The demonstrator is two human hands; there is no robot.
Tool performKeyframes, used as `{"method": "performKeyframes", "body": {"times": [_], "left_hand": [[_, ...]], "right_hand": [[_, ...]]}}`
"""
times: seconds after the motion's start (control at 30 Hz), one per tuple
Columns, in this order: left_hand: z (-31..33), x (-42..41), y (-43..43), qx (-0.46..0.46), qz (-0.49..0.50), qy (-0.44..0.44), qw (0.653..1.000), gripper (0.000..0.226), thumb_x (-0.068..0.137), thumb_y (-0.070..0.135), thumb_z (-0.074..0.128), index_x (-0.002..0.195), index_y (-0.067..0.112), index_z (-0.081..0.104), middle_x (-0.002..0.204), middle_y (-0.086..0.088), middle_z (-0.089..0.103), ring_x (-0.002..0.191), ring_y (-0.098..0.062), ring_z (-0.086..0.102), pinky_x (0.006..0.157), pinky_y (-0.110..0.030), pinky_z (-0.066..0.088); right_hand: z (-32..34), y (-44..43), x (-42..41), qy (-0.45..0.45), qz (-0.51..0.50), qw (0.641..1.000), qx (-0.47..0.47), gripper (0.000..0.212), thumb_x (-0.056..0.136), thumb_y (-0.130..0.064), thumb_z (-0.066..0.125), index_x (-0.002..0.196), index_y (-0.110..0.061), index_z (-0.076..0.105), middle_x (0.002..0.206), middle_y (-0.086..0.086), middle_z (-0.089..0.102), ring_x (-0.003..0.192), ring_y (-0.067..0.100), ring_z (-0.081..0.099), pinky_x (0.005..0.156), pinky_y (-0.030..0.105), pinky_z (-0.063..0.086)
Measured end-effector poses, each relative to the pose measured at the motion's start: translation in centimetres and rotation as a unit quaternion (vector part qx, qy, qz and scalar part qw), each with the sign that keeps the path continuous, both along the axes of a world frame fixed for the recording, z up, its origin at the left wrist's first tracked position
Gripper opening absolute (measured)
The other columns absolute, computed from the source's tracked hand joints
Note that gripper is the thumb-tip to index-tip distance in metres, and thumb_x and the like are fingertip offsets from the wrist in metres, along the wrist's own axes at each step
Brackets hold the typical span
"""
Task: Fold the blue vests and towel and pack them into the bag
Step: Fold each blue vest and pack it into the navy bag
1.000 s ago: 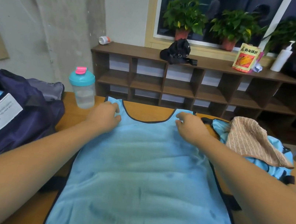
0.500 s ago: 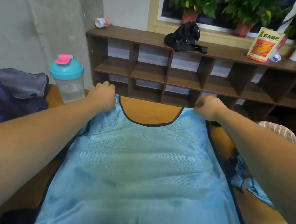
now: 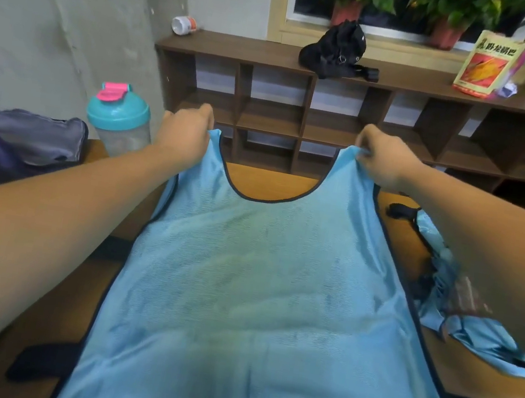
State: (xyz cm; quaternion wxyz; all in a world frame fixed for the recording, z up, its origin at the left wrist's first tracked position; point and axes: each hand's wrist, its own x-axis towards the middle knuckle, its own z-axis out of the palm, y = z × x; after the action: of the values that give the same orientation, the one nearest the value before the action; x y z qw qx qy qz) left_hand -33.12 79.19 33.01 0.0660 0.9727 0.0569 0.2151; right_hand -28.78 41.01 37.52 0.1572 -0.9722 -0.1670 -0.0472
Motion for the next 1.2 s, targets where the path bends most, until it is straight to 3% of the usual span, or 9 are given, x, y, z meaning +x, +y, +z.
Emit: {"method": "performKeyframes", "body": {"times": [0.17, 0.27, 0.33, 0.53, 0.67, 0.87, 1.0, 1.1, 1.2], "left_hand": [[3.9, -1.8, -0.1, -0.026, -0.037, -0.029, 0.999, 0.009, 0.1, 0.014, 0.062, 0.107, 0.02, 0.06, 0.107, -0.006, 0.068, 0.101, -0.032, 0.063, 0.093, -0.048, 0.053], [6.5, -3.7, -0.4, -0.051, -0.069, -0.023, 0.996, 0.011, 0.099, 0.019, 0.067, 0.11, 0.022, 0.065, 0.11, -0.002, 0.069, 0.104, -0.027, 0.064, 0.091, -0.046, 0.056], [8.1, -5.5, -0.8, -0.064, -0.092, -0.005, 0.994, 0.015, 0.097, 0.021, 0.072, 0.112, 0.023, 0.068, 0.106, 0.0, 0.069, 0.101, -0.024, 0.065, 0.09, -0.041, 0.055], [13.3, -14.0, -2.3, -0.157, -0.148, 0.022, 0.976, 0.026, 0.087, 0.018, 0.088, 0.109, 0.021, 0.075, 0.089, 0.003, 0.075, 0.081, -0.006, 0.067, 0.073, -0.019, 0.047], [15.6, -20.9, -3.3, -0.235, -0.171, 0.037, 0.956, 0.029, 0.082, 0.014, 0.09, 0.108, 0.017, 0.077, 0.092, -0.005, 0.076, 0.077, -0.008, 0.067, 0.081, -0.024, 0.055], [14.2, -30.3, -3.7, -0.284, -0.187, 0.069, 0.938, 0.021, 0.082, 0.016, 0.09, 0.1, 0.021, 0.081, 0.089, -0.004, 0.079, 0.083, -0.012, 0.073, 0.089, -0.032, 0.057], [11.6, -35.5, -3.9, -0.271, -0.186, 0.057, 0.943, 0.012, 0.083, 0.021, 0.089, 0.091, 0.024, 0.081, 0.085, -0.004, 0.076, 0.074, -0.004, 0.065, 0.077, -0.022, 0.053], [10.2, -39.1, -3.7, -0.277, -0.189, 0.035, 0.941, 0.007, 0.085, 0.026, 0.086, 0.09, 0.025, 0.081, 0.082, 0.002, 0.077, 0.079, -0.011, 0.07, 0.081, -0.034, 0.056], [8.7, -42.3, -4.0, -0.279, -0.205, 0.025, 0.938, 0.007, 0.087, 0.028, 0.084, 0.092, 0.025, 0.081, 0.085, 0.005, 0.078, 0.085, -0.019, 0.072, 0.078, -0.032, 0.06]], "right_hand": [[3.2, -0.7, -1.5, -0.033, 0.021, 0.999, 0.033, 0.034, 0.096, -0.018, 0.07, 0.128, -0.02, 0.057, 0.119, 0.004, 0.064, 0.106, 0.025, 0.062, 0.086, 0.035, 0.047], [5.2, -1.1, -3.8, -0.028, 0.04, 0.997, 0.064, 0.034, 0.093, -0.017, 0.075, 0.125, -0.021, 0.062, 0.11, 0.001, 0.067, 0.095, 0.023, 0.066, 0.069, 0.031, 0.052], [6.5, -1.4, -5.8, -0.029, 0.052, 0.996, 0.066, 0.034, 0.093, -0.016, 0.077, 0.124, -0.021, 0.064, 0.104, 0.001, 0.07, 0.09, 0.021, 0.069, 0.066, 0.034, 0.056], [9.7, -2.4, -13.1, -0.026, 0.078, 0.992, 0.093, 0.036, 0.091, -0.014, 0.082, 0.123, -0.022, 0.068, 0.099, -0.003, 0.076, 0.091, 0.016, 0.073, 0.082, 0.043, 0.063], [10.2, -3.1, -18.7, -0.026, 0.101, 0.99, 0.093, 0.03, 0.09, -0.016, 0.084, 0.116, -0.026, 0.072, 0.095, -0.01, 0.078, 0.091, 0.011, 0.074, 0.091, 0.043, 0.061], [9.0, -4.9, -27.8, -0.01, 0.124, 0.986, 0.107, 0.018, 0.092, -0.018, 0.083, 0.106, -0.028, 0.075, 0.092, -0.011, 0.078, 0.089, 0.003, 0.073, 0.09, 0.037, 0.062], [7.8, -6.6, -33.6, -0.003, 0.137, 0.986, 0.094, 0.01, 0.093, -0.026, 0.08, 0.098, -0.033, 0.075, 0.093, -0.013, 0.078, 0.087, 0.003, 0.074, 0.084, 0.039, 0.064], [6.7, -7.9, -36.8, 0.005, 0.15, 0.984, 0.1, 0.007, 0.095, -0.032, 0.077, 0.095, -0.037, 0.074, 0.091, -0.01, 0.077, 0.084, 0.013, 0.075, 0.076, 0.046, 0.064], [5.0, -8.9, -39.8, 0.013, 0.15, 0.978, 0.144, 0.013, 0.095, -0.017, 0.077, 0.093, -0.029, 0.074, 0.09, -0.01, 0.076, 0.086, 0.013, 0.072, 0.08, 0.042, 0.06]]}}
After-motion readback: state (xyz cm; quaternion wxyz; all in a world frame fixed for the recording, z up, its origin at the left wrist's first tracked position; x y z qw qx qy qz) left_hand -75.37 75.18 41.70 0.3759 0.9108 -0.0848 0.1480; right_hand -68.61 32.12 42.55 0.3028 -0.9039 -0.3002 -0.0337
